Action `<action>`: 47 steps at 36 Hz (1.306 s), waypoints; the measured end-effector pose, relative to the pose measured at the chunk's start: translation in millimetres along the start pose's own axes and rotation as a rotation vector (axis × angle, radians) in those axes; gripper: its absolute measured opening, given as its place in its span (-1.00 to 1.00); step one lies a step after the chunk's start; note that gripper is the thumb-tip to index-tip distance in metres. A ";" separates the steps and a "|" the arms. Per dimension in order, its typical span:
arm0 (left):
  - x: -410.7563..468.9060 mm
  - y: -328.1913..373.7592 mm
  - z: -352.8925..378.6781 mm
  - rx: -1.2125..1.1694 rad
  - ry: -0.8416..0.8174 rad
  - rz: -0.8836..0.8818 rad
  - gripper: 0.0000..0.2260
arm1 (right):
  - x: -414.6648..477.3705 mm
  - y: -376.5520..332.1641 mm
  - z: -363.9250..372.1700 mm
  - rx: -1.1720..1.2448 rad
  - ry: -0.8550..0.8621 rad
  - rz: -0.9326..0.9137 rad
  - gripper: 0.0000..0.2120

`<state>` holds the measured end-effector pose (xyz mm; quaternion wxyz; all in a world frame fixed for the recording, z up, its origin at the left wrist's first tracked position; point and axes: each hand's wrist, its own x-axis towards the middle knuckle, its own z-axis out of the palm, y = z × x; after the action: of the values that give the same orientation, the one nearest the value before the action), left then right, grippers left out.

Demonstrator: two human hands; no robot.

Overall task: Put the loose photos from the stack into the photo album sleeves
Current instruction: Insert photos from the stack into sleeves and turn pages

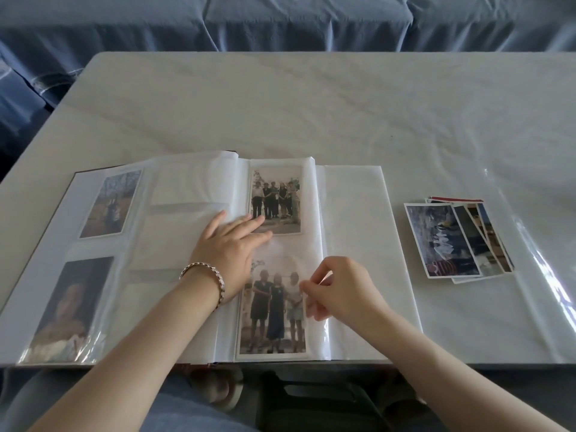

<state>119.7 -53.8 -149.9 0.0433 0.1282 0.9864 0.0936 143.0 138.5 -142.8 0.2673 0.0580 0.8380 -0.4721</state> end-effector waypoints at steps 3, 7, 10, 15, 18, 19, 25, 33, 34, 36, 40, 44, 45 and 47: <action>-0.6 2.2 -1.0 -0.004 0.004 -0.004 -0.62 | 1.6 3.9 -5.4 0.093 -0.050 0.017 -0.84; 1.5 7.6 -0.8 0.072 -0.058 -0.039 -0.67 | -1.8 9.7 -23.1 0.101 -0.091 -0.089 -0.92; 8.4 16.7 -2.8 0.135 -0.122 -0.088 -0.67 | -2.0 17.9 -47.1 0.023 0.071 -0.182 -0.92; 21.1 35.0 -6.9 0.134 -0.127 -0.129 -0.59 | 4.8 42.0 -102.0 -0.365 0.447 -0.257 -0.80; 24.9 42.5 -4.3 0.087 -0.116 -0.135 -0.54 | 8.5 56.3 -130.9 -0.512 0.469 -0.202 -0.53; 25.6 44.4 -3.2 0.075 -0.112 -0.128 -0.54 | 9.1 61.1 -137.3 -0.573 0.460 -0.184 -0.45; 28.8 52.2 3.2 0.060 -0.097 -0.082 -0.57 | 7.9 86.0 -140.7 -0.889 0.272 0.060 -0.05; 31.9 61.6 0.4 -0.053 -0.041 -0.043 -0.63 | 0.3 79.4 -131.2 -0.687 0.436 -0.036 -0.63; 32.1 64.4 -0.6 -0.113 -0.023 -0.038 -0.65 | -2.2 77.8 -131.7 -0.663 0.483 -0.051 -0.66; 33.5 73.5 -4.1 -0.314 0.018 -0.051 -0.70 | -7.3 73.8 -132.1 -0.665 0.580 -0.099 -0.72; 42.3 103.8 -17.5 -0.981 -0.067 -0.278 -0.85 | -18.1 57.2 -123.4 -0.642 0.715 -0.338 -0.72; 49.7 128.7 -32.8 -1.543 -0.343 -0.505 -0.71 | -26.4 39.0 -105.1 -0.624 0.746 -0.670 -0.72; 50.1 131.4 -34.3 -1.570 -0.337 -0.514 -0.71 | -27.8 36.2 -101.2 -0.627 0.708 -0.727 -0.71; 50.5 134.2 -36.0 -1.575 -0.235 -0.554 -0.82 | -29.9 32.8 -95.0 -0.655 0.601 -0.828 -0.76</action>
<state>99.9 80.5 -91.5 0.2439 -0.1771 0.6179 0.7262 142.6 239.2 -113.6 -0.1831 -0.2272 0.9314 -0.2175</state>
